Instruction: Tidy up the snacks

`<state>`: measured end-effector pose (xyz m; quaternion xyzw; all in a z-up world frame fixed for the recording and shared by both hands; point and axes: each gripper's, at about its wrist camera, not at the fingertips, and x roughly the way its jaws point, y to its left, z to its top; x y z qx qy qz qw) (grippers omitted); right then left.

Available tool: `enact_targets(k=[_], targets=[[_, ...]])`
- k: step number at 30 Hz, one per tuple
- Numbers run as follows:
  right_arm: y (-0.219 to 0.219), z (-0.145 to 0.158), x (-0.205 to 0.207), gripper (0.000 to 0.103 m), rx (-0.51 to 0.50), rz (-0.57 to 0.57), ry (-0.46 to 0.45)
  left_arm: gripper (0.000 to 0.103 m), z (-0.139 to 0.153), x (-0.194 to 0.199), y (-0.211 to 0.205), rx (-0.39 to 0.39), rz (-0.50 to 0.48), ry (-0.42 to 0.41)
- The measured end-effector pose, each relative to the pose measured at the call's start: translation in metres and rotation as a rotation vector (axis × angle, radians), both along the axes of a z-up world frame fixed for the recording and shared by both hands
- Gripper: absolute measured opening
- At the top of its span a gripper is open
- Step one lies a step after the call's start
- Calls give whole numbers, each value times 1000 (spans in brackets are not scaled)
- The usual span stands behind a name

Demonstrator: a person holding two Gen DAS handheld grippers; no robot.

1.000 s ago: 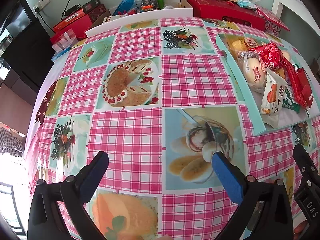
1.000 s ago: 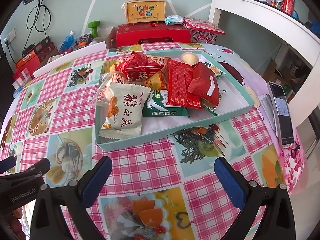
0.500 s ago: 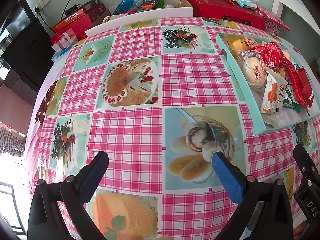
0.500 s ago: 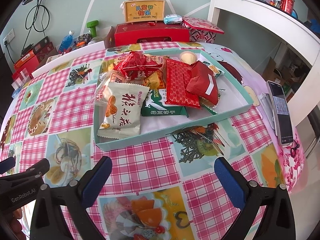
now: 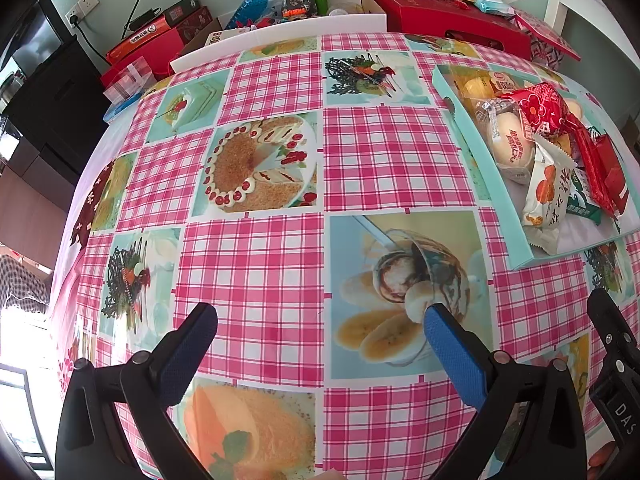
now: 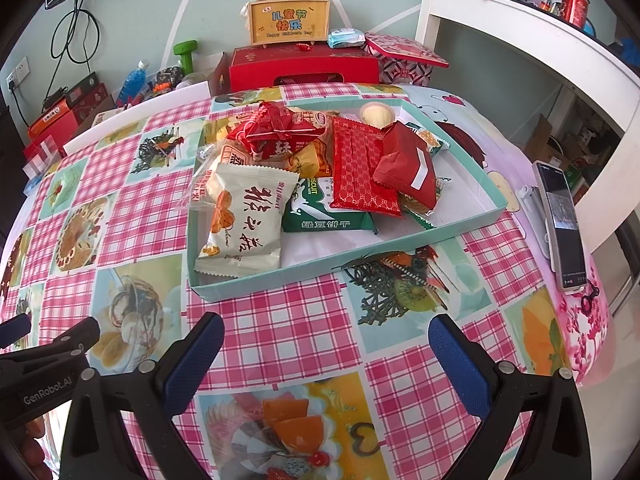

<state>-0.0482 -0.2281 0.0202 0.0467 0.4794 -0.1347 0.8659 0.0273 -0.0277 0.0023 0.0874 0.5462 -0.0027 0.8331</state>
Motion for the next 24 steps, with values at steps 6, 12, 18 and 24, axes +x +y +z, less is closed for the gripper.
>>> enact_targets(k=[6, 12, 18, 24], targets=[[0, 0, 0, 103, 0, 0, 1, 103, 0, 0, 0, 1, 1, 0], [0, 0, 0, 103, 0, 0, 1, 103, 0, 1, -1, 1, 0, 1], [-1, 0, 0, 103, 0, 1, 2, 103, 0, 0, 0, 2, 1, 1], [0, 0, 0, 103, 0, 0, 2, 103, -1, 0, 0, 3, 2, 4]])
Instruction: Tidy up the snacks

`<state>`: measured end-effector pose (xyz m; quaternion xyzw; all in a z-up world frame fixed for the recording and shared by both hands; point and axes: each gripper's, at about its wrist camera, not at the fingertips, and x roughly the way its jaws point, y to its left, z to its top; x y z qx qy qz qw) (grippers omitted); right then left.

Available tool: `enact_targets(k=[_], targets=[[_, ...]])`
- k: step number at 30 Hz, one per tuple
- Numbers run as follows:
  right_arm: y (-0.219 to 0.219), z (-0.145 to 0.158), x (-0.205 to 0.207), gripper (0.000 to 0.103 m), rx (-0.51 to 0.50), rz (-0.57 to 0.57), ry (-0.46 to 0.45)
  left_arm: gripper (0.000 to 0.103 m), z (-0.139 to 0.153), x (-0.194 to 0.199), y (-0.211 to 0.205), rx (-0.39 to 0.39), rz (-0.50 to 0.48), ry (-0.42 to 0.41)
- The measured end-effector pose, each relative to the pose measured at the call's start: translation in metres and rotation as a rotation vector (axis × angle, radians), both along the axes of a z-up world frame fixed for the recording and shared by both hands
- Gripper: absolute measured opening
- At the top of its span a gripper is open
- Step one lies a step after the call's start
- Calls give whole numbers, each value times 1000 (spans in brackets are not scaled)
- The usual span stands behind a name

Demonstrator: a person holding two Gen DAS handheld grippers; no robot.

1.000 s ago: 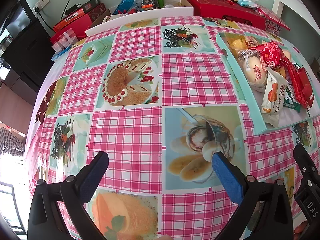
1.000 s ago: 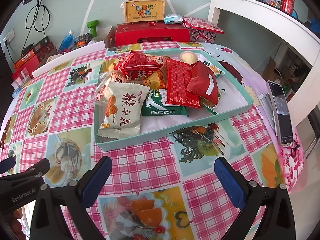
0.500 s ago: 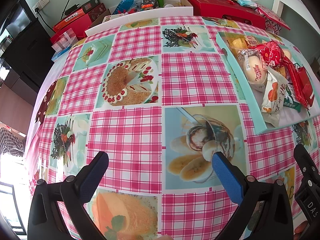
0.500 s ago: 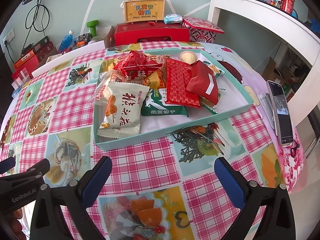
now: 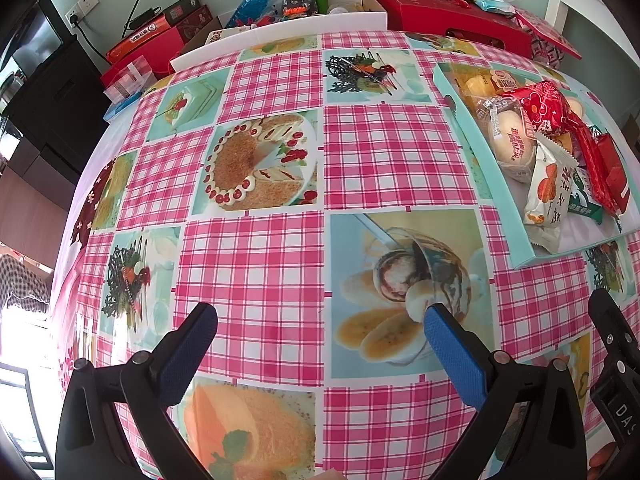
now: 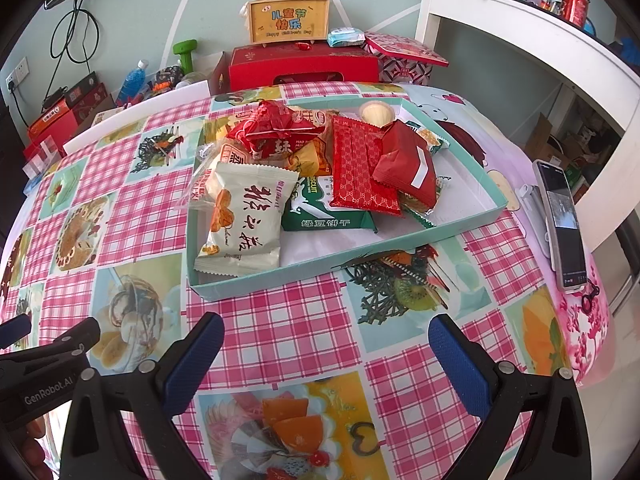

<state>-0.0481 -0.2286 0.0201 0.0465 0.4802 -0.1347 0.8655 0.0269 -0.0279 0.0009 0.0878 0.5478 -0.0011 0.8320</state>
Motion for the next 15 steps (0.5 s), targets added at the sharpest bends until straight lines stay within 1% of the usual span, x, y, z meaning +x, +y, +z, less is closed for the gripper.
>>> enact_targets(k=[7, 12, 15], targets=[[0, -1, 0, 103, -1, 0, 1, 103, 0, 1, 0, -2, 1, 3], [0, -1, 0, 103, -1, 0, 2, 103, 7, -1, 0, -17, 6, -30], [0, -1, 0, 103, -1, 0, 1, 103, 5, 1, 1, -24, 10, -16]])
